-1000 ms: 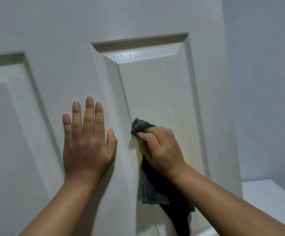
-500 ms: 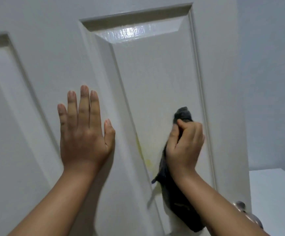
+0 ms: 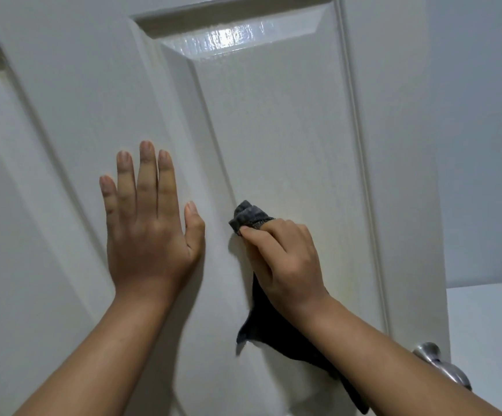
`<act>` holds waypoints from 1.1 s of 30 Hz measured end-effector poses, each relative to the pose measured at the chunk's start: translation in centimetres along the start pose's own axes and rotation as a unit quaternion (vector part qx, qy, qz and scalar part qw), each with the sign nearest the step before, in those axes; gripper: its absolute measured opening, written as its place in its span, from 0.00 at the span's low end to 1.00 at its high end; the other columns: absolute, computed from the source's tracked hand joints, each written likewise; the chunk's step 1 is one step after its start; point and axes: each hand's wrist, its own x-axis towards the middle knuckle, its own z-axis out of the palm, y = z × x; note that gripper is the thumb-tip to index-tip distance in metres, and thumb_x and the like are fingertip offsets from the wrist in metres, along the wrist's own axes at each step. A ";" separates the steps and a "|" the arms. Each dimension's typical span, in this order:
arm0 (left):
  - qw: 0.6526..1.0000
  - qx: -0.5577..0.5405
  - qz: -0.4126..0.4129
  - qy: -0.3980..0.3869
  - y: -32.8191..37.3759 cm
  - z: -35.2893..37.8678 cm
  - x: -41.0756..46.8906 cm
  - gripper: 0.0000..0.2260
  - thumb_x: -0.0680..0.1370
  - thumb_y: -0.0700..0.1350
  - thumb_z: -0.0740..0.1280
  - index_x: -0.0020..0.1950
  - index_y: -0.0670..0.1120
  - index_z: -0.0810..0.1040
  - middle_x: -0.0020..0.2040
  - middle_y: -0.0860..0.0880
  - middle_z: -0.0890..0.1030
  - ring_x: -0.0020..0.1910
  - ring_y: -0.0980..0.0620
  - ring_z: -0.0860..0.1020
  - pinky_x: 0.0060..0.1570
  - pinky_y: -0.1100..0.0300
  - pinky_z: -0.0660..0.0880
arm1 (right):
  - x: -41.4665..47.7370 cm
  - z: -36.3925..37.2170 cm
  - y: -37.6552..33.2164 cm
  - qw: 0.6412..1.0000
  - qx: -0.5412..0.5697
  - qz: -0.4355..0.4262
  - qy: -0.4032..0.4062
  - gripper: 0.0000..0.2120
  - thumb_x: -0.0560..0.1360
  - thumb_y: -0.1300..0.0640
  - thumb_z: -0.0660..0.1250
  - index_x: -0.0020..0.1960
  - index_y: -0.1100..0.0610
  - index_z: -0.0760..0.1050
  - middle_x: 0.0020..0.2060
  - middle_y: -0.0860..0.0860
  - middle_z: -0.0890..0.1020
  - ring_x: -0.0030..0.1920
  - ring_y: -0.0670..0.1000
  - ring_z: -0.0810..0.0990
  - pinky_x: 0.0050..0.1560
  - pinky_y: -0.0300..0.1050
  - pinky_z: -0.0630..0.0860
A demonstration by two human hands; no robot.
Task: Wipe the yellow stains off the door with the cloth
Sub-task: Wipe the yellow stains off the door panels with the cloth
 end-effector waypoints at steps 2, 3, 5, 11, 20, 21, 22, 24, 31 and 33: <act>1.000 -0.006 0.000 -0.003 0.1 -0.1 0.0 0.27 0.81 0.48 0.54 0.78 0.39 0.57 0.78 0.38 0.59 0.77 0.36 0.56 0.77 0.41 0.49 | 0.8 0.1 -0.6 1.000 -0.005 -0.012 -0.008 0.09 0.71 0.68 0.72 0.51 0.61 0.83 0.36 0.55 0.78 0.34 0.57 0.74 0.34 0.49 0.67; 1.000 -0.007 0.001 -0.004 0.1 0.0 0.0 0.27 0.81 0.48 0.54 0.78 0.39 0.57 0.78 0.39 0.59 0.78 0.37 0.55 0.77 0.42 0.49 | 1.2 0.2 -0.6 1.000 -0.015 -0.023 -0.009 0.09 0.71 0.68 0.72 0.50 0.61 0.84 0.35 0.55 0.78 0.33 0.58 0.74 0.33 0.49 0.67; 1.000 -0.005 0.000 -0.006 0.0 0.0 0.0 0.27 0.81 0.48 0.54 0.78 0.39 0.57 0.78 0.39 0.59 0.77 0.36 0.56 0.77 0.42 0.49 | 1.0 0.2 -0.7 0.999 -0.024 -0.034 -0.015 0.08 0.72 0.68 0.72 0.50 0.62 0.84 0.35 0.55 0.78 0.33 0.57 0.73 0.33 0.49 0.66; 1.000 -0.003 0.001 -0.009 0.1 -0.1 0.0 0.27 0.81 0.48 0.55 0.78 0.39 0.58 0.78 0.38 0.59 0.77 0.36 0.56 0.76 0.40 0.50 | -6.3 -0.9 0.2 0.992 -0.057 -0.090 -0.060 0.06 0.76 0.64 0.69 0.51 0.57 0.80 0.43 0.50 0.74 0.37 0.53 0.71 0.36 0.46 0.67; 1.000 -0.007 -0.007 -0.021 0.6 -0.2 -1.6 0.28 0.81 0.49 0.55 0.79 0.41 0.56 0.79 0.40 0.57 0.78 0.37 0.54 0.77 0.43 0.47 | -3.8 -2.6 5.0 0.939 -0.076 0.297 0.157 0.07 0.78 0.61 0.60 0.55 0.62 0.71 0.44 0.60 0.74 0.46 0.57 0.70 0.48 0.60 0.71; 1.000 -0.010 -0.008 -0.025 0.8 -0.2 -1.9 0.28 0.81 0.50 0.55 0.79 0.41 0.55 0.79 0.41 0.56 0.78 0.37 0.53 0.77 0.42 0.46 | -4.2 -1.9 3.7 0.956 -0.098 0.243 0.132 0.08 0.77 0.61 0.60 0.55 0.61 0.71 0.44 0.61 0.74 0.45 0.58 0.70 0.47 0.57 0.70; 0.999 -0.010 -0.009 -0.030 0.9 -0.2 -2.3 0.28 0.81 0.50 0.54 0.80 0.42 0.55 0.80 0.41 0.55 0.78 0.37 0.53 0.77 0.42 0.46 | -5.0 -0.9 2.0 0.983 -0.096 0.137 0.076 0.08 0.77 0.61 0.61 0.56 0.59 0.71 0.44 0.59 0.74 0.44 0.57 0.70 0.45 0.55 0.70; 0.999 -0.005 -0.008 -0.038 0.9 -0.2 -3.2 0.29 0.81 0.51 0.54 0.80 0.42 0.53 0.80 0.41 0.54 0.79 0.37 0.52 0.77 0.41 0.46 | -6.9 -0.7 0.5 0.993 -0.073 -0.084 -0.037 0.06 0.80 0.60 0.60 0.56 0.56 0.72 0.48 0.53 0.73 0.43 0.55 0.72 0.43 0.50 0.70; 0.999 -0.001 0.000 -0.048 1.6 -0.1 -6.0 0.30 0.80 0.52 0.55 0.80 0.41 0.54 0.80 0.42 0.53 0.78 0.37 0.52 0.77 0.40 0.46 | -9.0 -1.1 1.9 0.986 -0.101 0.128 0.032 0.08 0.81 0.56 0.55 0.57 0.57 0.70 0.48 0.55 0.72 0.45 0.57 0.71 0.49 0.51 0.68; 0.999 0.002 0.003 -0.052 1.7 0.1 -6.8 0.31 0.80 0.52 0.55 0.80 0.41 0.53 0.80 0.42 0.53 0.78 0.37 0.52 0.77 0.40 0.45 | -11.3 -1.2 1.1 0.988 -0.067 -0.103 -0.091 0.09 0.81 0.55 0.55 0.58 0.54 0.72 0.50 0.52 0.74 0.45 0.55 0.73 0.46 0.49 0.69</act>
